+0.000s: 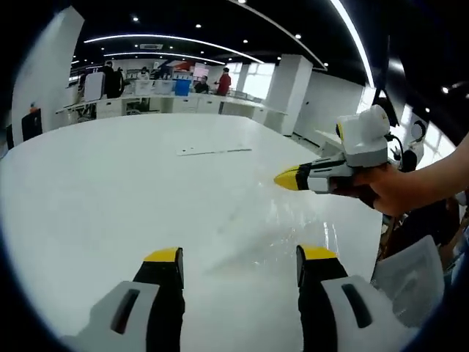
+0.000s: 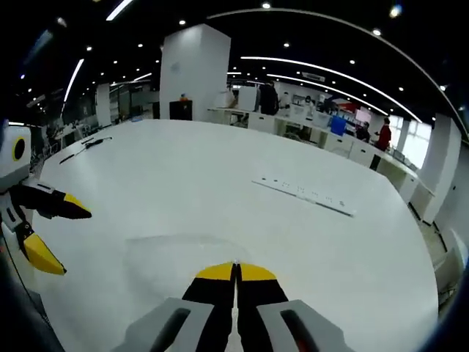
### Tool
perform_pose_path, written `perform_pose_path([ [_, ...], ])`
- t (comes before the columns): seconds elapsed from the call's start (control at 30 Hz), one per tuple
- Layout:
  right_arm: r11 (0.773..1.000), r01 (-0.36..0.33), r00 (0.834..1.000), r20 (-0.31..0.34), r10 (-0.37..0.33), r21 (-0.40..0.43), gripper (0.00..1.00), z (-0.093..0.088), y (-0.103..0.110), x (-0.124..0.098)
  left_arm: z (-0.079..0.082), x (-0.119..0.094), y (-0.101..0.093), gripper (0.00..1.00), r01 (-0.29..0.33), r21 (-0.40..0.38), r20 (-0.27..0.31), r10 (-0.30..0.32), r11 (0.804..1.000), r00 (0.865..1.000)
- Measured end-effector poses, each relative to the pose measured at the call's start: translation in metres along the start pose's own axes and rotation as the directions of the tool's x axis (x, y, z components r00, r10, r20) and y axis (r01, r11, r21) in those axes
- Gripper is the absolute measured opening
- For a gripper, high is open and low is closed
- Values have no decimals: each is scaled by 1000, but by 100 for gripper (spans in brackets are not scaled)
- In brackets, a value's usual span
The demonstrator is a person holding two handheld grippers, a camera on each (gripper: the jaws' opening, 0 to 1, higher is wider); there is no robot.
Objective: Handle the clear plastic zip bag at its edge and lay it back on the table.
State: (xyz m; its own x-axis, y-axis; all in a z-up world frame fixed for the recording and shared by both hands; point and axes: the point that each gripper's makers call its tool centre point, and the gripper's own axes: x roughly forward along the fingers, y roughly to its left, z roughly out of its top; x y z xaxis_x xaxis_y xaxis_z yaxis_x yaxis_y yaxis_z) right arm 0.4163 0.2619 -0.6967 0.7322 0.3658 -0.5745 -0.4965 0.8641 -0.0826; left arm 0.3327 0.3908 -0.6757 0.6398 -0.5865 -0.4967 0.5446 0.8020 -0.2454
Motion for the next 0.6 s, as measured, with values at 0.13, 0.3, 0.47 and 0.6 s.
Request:
perform_pose_path([
  [0.13,1000,-13,1000,14,13,-9,0,6,6,-5,3,6,-3,62,15,55,-17,-14,998,1000],
  [0.3,999,-31,999,28,32,-31,0,15,14,-13,8,13,2,61,26,97,-33,-23,995,999],
  [0.47,997,-50,997,51,52,-53,0,21,23,-23,3,18,3,60,51,126,-71,-43,991,997],
  [0.6,996,-59,996,59,63,-74,0,22,29,-29,-1,16,2,54,67,140,-88,-55,988,995],
])
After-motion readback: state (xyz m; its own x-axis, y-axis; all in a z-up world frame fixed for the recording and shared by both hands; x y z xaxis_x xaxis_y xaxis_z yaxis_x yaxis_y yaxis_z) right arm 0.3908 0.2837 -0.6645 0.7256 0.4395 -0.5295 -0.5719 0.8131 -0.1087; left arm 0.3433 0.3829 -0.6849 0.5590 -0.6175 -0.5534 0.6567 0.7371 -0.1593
